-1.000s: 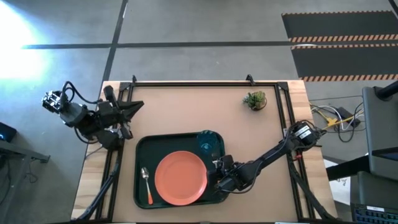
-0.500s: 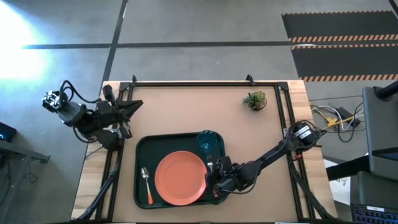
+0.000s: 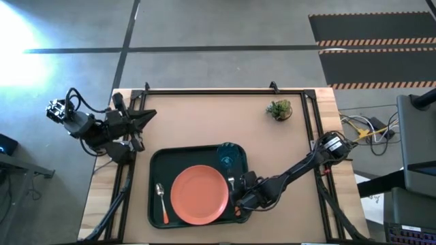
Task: Pick and place plate/cup/fork/spoon on tray
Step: Move the dark green tray to the center of the table
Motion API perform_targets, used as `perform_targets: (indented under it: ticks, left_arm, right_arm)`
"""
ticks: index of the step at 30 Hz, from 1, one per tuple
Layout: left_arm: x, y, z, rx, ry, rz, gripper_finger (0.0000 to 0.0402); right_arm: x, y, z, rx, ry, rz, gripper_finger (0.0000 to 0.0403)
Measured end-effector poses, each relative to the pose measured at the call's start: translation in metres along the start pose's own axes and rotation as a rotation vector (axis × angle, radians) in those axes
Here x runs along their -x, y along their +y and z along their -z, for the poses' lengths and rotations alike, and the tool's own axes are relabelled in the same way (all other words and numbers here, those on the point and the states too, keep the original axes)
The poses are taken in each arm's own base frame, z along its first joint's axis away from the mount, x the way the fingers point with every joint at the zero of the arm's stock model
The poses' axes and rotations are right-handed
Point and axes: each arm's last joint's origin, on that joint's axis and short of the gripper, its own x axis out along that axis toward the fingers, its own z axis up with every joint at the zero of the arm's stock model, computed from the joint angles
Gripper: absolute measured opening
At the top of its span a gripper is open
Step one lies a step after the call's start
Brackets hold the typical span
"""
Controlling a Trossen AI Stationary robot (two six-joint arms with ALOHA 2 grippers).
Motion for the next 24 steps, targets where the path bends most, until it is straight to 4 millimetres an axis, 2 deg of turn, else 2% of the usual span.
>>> perform_targets:
  ticks: [9, 24]
  left_arm:
    - [-0.001, -0.001, 0.000, 0.000, 0.002, 0.001, 0.0004]
    - [-0.001, -0.002, 0.000, 0.001, 0.003, 0.001, 0.0004]
  right_arm:
    - [0.002, -0.004, 0.000, 0.022, 0.035, 0.049, 0.0055]
    - [0.012, -0.029, 0.014, 0.024, 0.096, 0.275, 0.0054]
